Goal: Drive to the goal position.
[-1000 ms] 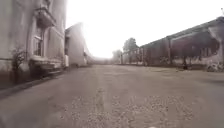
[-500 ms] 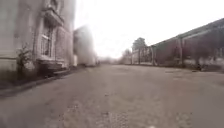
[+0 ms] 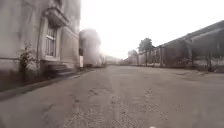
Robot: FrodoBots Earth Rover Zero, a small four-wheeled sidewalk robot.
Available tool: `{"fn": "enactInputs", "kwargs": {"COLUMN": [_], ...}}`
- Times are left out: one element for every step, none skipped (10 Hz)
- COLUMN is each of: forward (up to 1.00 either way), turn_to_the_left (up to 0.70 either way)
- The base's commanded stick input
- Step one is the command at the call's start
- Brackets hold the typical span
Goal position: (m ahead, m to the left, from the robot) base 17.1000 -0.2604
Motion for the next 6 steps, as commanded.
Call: {"fn": "enactInputs", "kwargs": {"forward": [0.50,0.50,0.50,0.50,0.50,0.50], "turn_to_the_left": [0.00,0.00,0.00,0.00,0.00,0.00]}}
